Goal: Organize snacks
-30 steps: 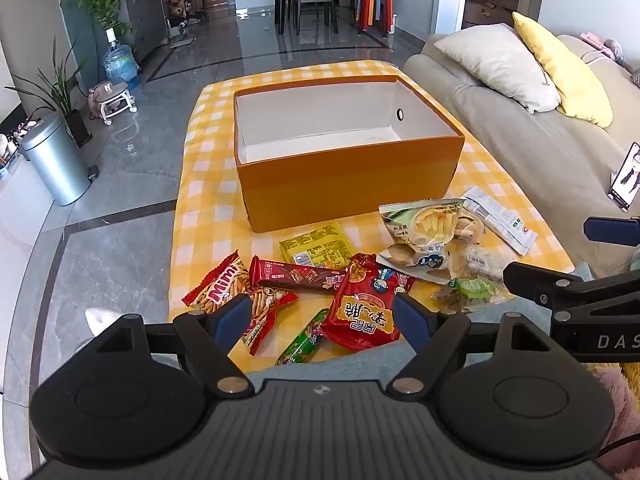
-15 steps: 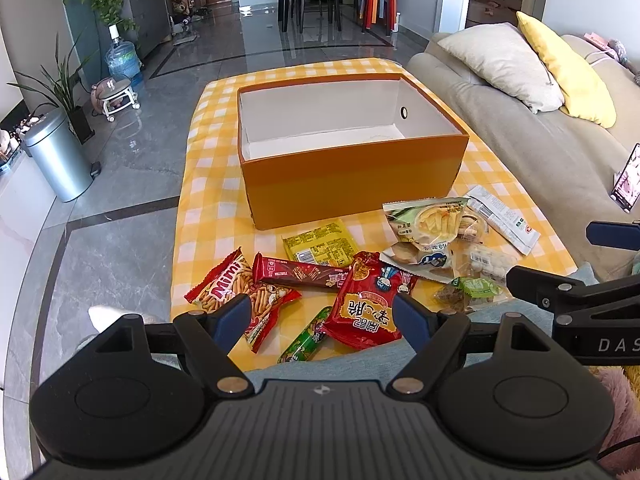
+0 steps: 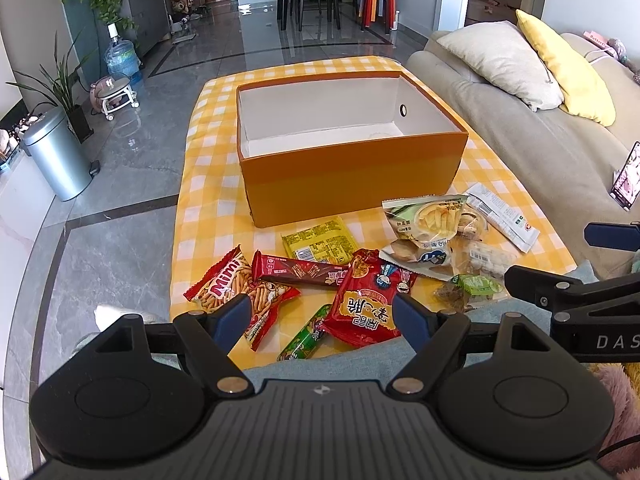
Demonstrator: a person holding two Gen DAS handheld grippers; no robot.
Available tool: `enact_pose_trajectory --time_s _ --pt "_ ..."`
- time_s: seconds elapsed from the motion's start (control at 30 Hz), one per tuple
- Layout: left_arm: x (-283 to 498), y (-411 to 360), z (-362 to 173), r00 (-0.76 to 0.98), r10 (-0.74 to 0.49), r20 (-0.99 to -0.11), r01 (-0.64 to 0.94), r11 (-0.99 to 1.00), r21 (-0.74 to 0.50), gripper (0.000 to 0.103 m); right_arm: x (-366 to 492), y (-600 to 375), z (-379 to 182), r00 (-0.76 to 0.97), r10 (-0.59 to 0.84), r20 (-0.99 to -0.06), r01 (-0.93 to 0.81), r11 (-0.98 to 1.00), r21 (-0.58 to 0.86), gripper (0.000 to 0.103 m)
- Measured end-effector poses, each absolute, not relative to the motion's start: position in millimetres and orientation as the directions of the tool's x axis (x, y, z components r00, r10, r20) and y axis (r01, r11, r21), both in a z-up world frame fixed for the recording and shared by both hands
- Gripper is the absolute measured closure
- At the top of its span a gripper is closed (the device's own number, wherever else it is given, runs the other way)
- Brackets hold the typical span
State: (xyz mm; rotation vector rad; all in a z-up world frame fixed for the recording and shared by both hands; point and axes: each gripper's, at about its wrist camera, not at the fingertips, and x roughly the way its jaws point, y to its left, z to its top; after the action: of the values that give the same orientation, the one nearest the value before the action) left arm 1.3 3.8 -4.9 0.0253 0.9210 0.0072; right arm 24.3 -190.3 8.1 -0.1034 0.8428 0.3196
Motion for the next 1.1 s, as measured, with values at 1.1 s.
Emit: enact_pose_trajectory --time_s 1.1 --pt "1.6 7.9 -6.3 0.593 0.013 -0.805 -0.007 1.0 0.011 0.009 26.6 -191.4 4.3 0.6 0.241 -0.763 -0.304 0.951 0.062 0.004"
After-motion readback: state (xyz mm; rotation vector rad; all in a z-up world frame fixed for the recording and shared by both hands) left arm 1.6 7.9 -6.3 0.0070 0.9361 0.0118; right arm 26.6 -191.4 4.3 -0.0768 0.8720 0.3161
